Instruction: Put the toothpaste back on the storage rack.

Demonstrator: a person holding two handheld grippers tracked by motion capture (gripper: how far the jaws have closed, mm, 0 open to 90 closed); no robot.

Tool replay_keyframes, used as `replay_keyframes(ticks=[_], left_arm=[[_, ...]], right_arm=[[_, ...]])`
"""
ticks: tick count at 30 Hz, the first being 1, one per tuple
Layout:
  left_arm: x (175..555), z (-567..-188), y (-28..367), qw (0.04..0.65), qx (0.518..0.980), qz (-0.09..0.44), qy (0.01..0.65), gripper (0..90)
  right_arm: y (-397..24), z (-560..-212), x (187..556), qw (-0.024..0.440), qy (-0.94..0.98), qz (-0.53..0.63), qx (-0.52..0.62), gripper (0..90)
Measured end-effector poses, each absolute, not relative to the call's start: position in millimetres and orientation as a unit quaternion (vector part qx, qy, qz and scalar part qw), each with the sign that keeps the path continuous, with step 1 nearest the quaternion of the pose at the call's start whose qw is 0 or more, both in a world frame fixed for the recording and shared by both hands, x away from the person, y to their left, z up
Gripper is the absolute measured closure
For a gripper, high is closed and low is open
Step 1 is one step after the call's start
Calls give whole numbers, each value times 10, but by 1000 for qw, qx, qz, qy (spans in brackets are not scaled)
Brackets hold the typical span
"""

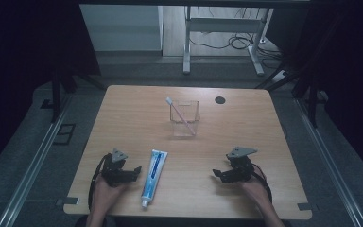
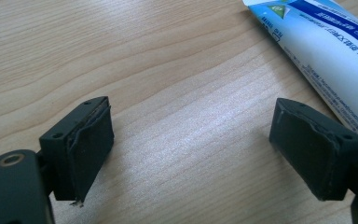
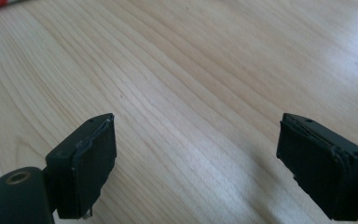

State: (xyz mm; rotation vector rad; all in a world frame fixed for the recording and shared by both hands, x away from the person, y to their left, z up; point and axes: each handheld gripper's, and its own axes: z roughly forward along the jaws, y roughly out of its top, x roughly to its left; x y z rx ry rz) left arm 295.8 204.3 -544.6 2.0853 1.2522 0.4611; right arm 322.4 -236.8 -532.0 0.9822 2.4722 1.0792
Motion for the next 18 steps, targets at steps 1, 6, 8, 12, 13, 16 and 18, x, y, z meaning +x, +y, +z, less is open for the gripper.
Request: replay_keyframes(ticks=[1, 6, 8, 12, 13, 16, 18], left_arm=[[2958, -5446, 2044, 327, 796, 176, 478, 140], [2962, -5431, 2051, 323, 802, 169, 474, 138], [2963, -5425, 2051, 321, 803, 168, 473, 139], [2959, -5406, 2039, 317, 805, 173, 471, 144], [2956, -5395, 2038, 318, 805, 174, 470, 145], [2943, -5360, 2036, 320, 803, 179, 470, 157], [2934, -5337, 2030, 321, 802, 181, 470, 170]], right_arm=[[-2380, -5335, 3224, 135, 853, 371, 342, 118], [-2417, -5390, 3235, 135, 851, 369, 350, 121], [-2435, -5421, 3237, 138, 851, 367, 350, 122], [-2452, -5425, 3235, 140, 849, 370, 350, 128], [-2452, -5424, 3234, 140, 849, 369, 350, 128], [-2439, -5428, 3227, 147, 852, 365, 346, 127], [-2440, -5428, 3225, 147, 852, 365, 347, 128]])
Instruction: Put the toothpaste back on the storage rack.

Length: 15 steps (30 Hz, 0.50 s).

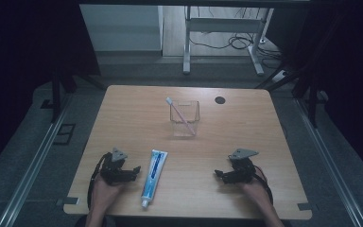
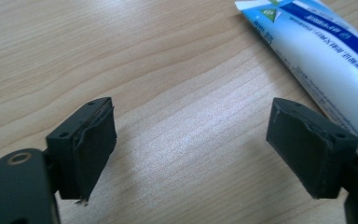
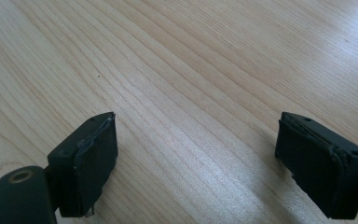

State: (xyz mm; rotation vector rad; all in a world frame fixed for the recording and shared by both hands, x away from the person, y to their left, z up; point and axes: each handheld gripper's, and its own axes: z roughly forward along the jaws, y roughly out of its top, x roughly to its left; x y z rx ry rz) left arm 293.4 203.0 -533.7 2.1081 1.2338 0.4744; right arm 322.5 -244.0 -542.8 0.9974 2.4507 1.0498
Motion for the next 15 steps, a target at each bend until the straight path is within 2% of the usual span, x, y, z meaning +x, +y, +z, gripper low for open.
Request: replay_keyframes(ticks=[7, 15], left_arm=[[2917, -5260, 2010, 332, 798, 176, 472, 212], [2874, -5195, 1926, 351, 811, 158, 441, 341]], right_arm=[[-2440, -5428, 3223, 148, 851, 365, 348, 128], [-2443, -5428, 3225, 147, 850, 365, 349, 129]])
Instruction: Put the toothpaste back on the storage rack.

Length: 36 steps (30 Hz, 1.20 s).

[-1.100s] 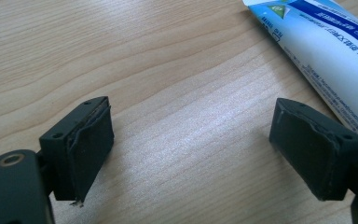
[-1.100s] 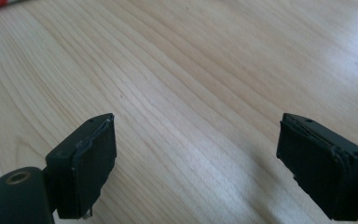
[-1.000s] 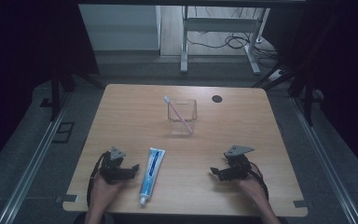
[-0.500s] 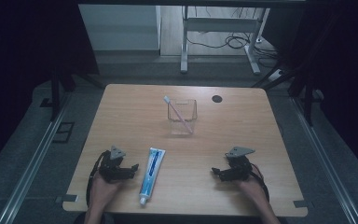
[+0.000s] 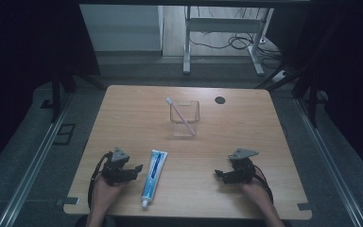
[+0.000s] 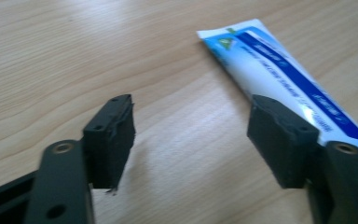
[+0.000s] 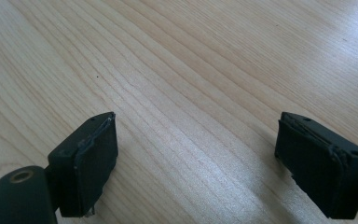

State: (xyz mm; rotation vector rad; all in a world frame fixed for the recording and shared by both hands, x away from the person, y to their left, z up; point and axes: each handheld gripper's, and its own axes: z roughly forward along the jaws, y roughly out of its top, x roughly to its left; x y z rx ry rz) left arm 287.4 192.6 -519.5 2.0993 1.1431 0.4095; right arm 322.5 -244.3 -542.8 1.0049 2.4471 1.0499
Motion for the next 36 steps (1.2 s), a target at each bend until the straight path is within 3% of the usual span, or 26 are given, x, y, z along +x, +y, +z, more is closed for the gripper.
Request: replay_keyframes(ticks=[9, 25, 36], left_arm=[[2835, -5113, 1796, 373, 816, 120, 425, 464], [2740, -5025, 1504, 379, 845, 86, 368, 772], [2691, -5058, 1276, 358, 867, 67, 340, 855]], right_arm=[[-2444, -5427, 3225, 148, 850, 365, 350, 130], [-2444, -5427, 3225, 148, 850, 365, 350, 131], [-2444, -5427, 3225, 148, 850, 365, 350, 131]])
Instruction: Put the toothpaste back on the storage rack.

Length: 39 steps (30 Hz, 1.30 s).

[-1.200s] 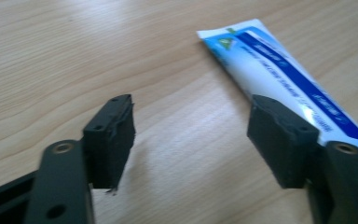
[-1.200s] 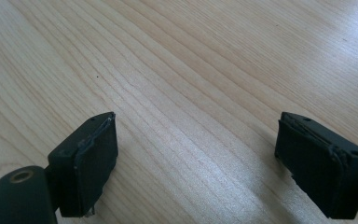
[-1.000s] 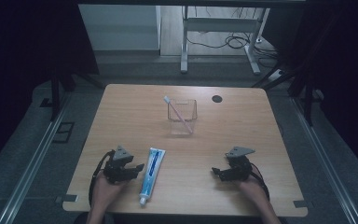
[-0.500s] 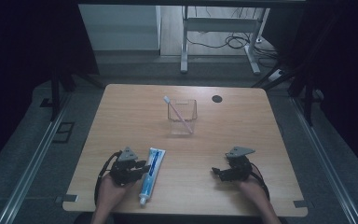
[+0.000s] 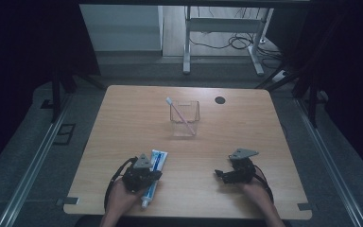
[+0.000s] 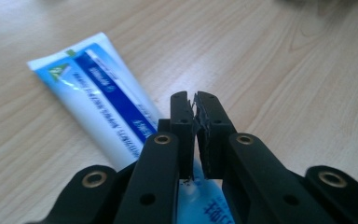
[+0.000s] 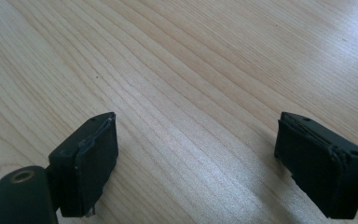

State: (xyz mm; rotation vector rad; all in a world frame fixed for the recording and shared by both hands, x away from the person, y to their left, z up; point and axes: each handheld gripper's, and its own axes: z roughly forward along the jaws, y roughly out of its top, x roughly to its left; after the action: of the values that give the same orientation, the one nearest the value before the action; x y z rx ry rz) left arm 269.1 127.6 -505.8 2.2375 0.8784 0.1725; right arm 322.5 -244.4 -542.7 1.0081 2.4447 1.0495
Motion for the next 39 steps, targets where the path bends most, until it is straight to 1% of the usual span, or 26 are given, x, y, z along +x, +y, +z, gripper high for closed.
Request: replay_keyframes(ticks=[4, 15, 20, 24, 29, 32, 39], left_arm=[[2686, -5097, 1234, 339, 876, 59, 338, 858], [2606, -5111, 1255, 327, 881, 44, 339, 875], [2607, -5108, 1336, 320, 880, 49, 347, 883], [2630, -5118, 1408, 316, 880, 52, 352, 868], [2671, -5121, 1489, 306, 879, 67, 360, 866], [2689, -5115, 1528, 294, 879, 88, 364, 858], [2743, -5116, 1639, 296, 873, 93, 376, 847]], right_arm=[[-2444, -5427, 3225, 148, 850, 365, 350, 131], [-2444, -5427, 3225, 148, 850, 365, 350, 131], [-2444, -5427, 3225, 148, 850, 365, 350, 131], [-2444, -5427, 3225, 148, 850, 365, 350, 131], [-2444, -5427, 3225, 148, 850, 365, 350, 131], [-2444, -5427, 3225, 148, 850, 365, 351, 131], [-2444, -5427, 3226, 148, 850, 365, 350, 131]])
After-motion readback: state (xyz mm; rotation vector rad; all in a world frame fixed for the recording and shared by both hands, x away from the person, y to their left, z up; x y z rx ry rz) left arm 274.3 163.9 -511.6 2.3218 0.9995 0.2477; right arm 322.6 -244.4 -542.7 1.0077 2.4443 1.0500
